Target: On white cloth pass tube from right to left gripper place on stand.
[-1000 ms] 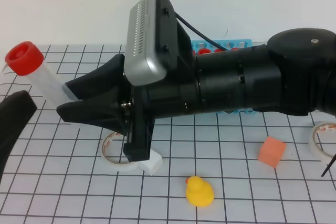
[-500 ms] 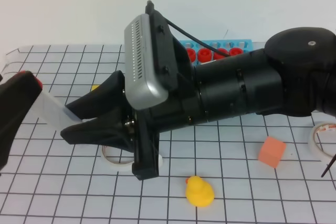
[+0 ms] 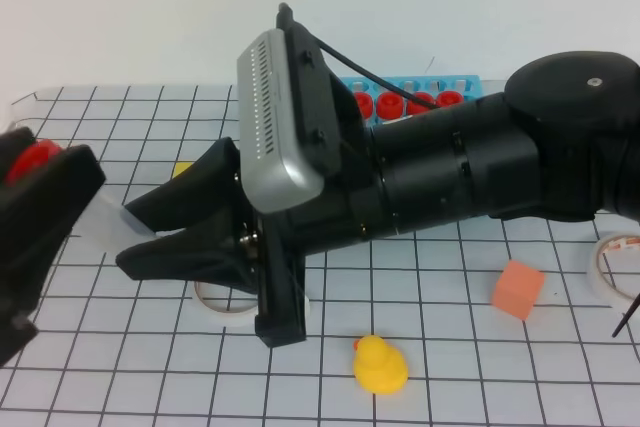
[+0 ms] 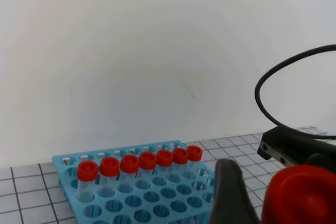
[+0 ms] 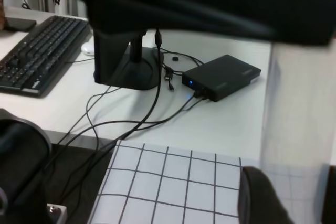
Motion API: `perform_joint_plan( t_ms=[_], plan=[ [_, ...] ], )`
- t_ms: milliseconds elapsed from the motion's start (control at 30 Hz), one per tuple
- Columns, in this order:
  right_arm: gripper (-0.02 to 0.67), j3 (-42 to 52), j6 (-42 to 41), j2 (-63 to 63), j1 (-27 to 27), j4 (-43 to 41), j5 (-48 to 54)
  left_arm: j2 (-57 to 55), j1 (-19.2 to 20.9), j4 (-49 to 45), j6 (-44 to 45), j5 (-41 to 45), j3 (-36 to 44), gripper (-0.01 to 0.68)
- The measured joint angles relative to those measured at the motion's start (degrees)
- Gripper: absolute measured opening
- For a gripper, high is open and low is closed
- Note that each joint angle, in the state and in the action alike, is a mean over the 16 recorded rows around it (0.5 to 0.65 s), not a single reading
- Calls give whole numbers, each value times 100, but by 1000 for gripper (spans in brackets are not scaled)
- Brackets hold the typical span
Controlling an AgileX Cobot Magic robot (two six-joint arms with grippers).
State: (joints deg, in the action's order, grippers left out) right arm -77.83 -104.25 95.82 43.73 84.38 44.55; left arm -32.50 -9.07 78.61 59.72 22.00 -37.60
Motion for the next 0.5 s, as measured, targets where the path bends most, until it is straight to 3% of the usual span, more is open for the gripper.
perform_joint_plan(
  t_ms=[500],
  plan=[
    [234, 0, 14, 0, 15, -38, -205, -155, 0, 65, 387, 113, 0, 265]
  ],
)
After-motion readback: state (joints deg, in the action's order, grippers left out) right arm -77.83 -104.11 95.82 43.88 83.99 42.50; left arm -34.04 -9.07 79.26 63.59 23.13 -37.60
